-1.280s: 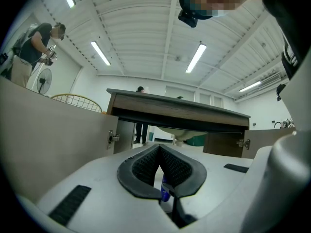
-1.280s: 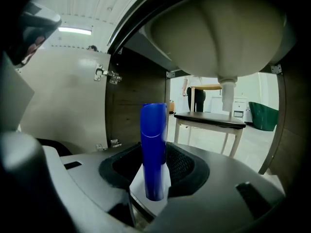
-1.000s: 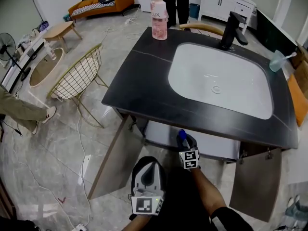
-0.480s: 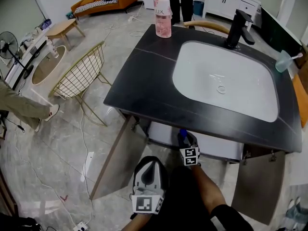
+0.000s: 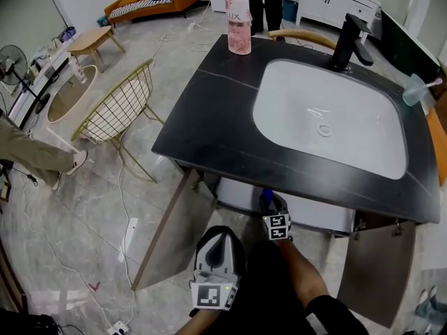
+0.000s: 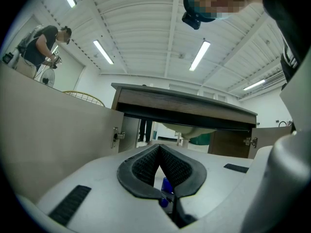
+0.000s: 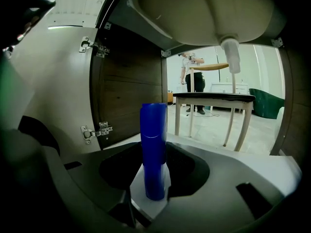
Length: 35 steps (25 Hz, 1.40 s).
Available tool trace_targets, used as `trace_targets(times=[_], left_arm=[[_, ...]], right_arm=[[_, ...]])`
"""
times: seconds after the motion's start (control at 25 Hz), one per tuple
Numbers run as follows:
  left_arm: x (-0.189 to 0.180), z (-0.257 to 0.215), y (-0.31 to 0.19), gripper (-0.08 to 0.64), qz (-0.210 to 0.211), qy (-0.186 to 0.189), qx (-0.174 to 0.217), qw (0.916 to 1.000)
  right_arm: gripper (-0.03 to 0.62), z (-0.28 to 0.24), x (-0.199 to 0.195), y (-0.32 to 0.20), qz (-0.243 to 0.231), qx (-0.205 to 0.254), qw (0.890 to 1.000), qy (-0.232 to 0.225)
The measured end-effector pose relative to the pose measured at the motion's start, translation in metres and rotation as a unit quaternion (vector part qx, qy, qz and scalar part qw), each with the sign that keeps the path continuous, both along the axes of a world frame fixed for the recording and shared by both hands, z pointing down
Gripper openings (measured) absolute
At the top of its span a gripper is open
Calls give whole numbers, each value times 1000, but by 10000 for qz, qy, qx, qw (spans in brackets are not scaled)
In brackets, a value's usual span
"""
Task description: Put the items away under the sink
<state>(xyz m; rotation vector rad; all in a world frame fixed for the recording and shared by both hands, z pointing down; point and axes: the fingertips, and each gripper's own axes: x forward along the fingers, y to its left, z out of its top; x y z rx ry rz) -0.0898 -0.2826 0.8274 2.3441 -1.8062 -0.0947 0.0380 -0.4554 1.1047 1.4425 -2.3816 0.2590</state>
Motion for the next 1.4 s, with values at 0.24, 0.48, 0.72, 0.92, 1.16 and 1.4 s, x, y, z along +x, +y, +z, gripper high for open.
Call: trace_targets(times=[0.24,0.48,0.72,0.92,1.16,1.4], left_arm=[[1,3,-1,14,46,-55,-7,10000],[4,3,5,14,117,-75,14,9999],[4,1,12,14,144,-69,76,9998],[-1,2,22,14,152,-172,109,9997],[-8,-3,36,14,149,-72,177,9997],[-8,-8,39,14,267,-41,110,9996]], right_arm=[[152,1,-1,3,-2,44,10000,51],[152,3,3,6,79,-21,9999,81],[153,9,3,8,47,-110,9997,210],[161,13,5,10,112,-220,9990,370],[176,0,9,25,320,-133,9987,372],[178,-23,27,56,529,-231,9971,502]])
